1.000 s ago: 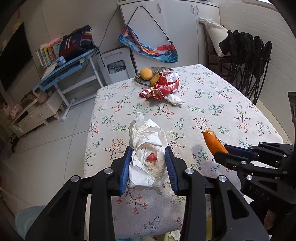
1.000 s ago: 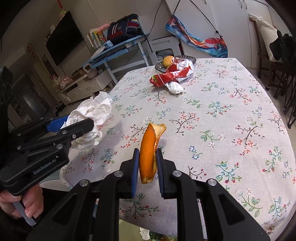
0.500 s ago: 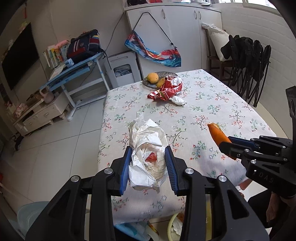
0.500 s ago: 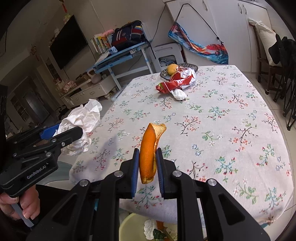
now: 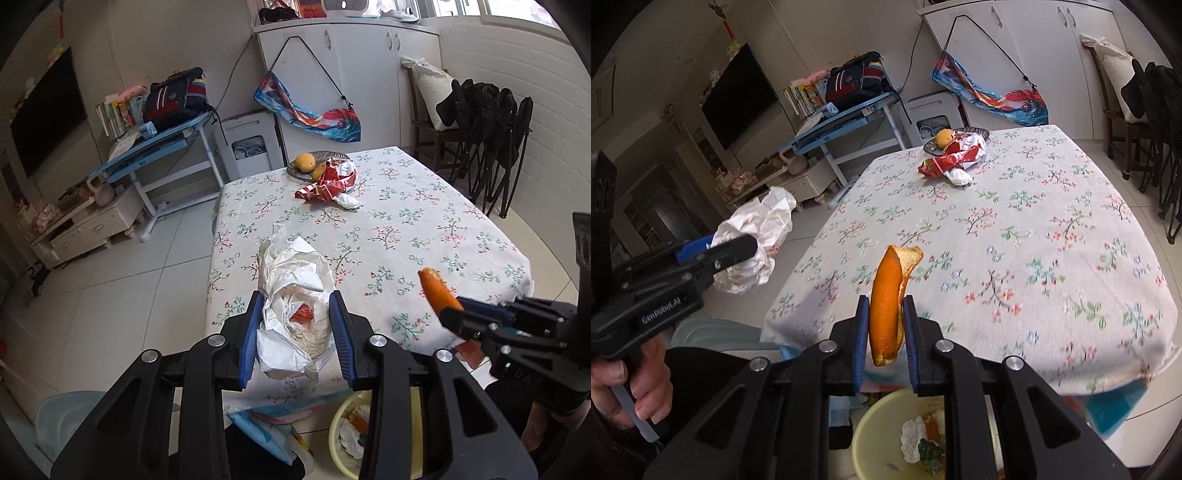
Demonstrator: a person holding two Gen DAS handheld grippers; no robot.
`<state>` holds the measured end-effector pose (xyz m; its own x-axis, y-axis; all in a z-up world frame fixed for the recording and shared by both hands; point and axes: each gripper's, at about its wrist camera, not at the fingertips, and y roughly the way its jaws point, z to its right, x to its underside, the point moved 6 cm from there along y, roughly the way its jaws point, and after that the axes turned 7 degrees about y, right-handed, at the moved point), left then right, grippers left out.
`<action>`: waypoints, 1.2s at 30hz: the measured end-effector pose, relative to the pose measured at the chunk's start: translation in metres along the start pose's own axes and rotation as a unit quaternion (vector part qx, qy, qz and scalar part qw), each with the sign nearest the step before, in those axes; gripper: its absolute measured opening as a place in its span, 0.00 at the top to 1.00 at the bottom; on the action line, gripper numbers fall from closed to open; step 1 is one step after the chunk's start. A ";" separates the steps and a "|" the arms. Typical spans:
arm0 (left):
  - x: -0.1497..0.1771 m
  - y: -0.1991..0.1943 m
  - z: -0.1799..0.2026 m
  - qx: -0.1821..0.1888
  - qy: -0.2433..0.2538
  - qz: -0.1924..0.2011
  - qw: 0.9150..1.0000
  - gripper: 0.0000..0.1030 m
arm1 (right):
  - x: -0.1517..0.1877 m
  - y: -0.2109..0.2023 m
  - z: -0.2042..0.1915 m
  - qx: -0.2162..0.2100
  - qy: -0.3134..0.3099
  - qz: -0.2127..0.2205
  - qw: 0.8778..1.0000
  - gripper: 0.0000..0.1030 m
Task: Collect trash
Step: 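Carry the orange peel and tissue toward the yellow basin with both grippers, then open the right gripper over the basin while the left releases the tissue into it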
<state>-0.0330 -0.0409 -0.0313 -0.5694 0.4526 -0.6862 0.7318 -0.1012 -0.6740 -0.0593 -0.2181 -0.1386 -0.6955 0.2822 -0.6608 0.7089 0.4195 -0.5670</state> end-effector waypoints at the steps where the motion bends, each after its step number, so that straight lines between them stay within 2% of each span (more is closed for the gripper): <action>1: 0.001 -0.004 0.001 0.000 0.000 0.001 1.000 0.66 | 0.003 -0.001 -0.001 -0.001 0.000 -0.002 1.000 0.82; 17: 0.017 -0.041 0.013 0.007 0.002 0.009 1.000 0.66 | 0.048 -0.011 -0.013 -0.004 -0.016 -0.040 0.999 0.82; 29: 0.033 -0.056 0.025 0.020 0.003 0.006 1.000 0.66 | 0.075 -0.007 -0.013 0.016 -0.024 -0.081 0.996 0.82; 36: 0.051 -0.052 0.038 0.035 -0.001 -0.012 0.999 0.66 | 0.092 0.002 -0.006 0.036 -0.027 -0.112 0.993 0.82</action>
<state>-0.1146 -0.0456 -0.0416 -0.5872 0.4536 -0.6704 0.6904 -0.1516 -0.7073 -0.1220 -0.1864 -0.1978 -0.8303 0.1411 -0.5391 0.5456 0.4029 -0.7348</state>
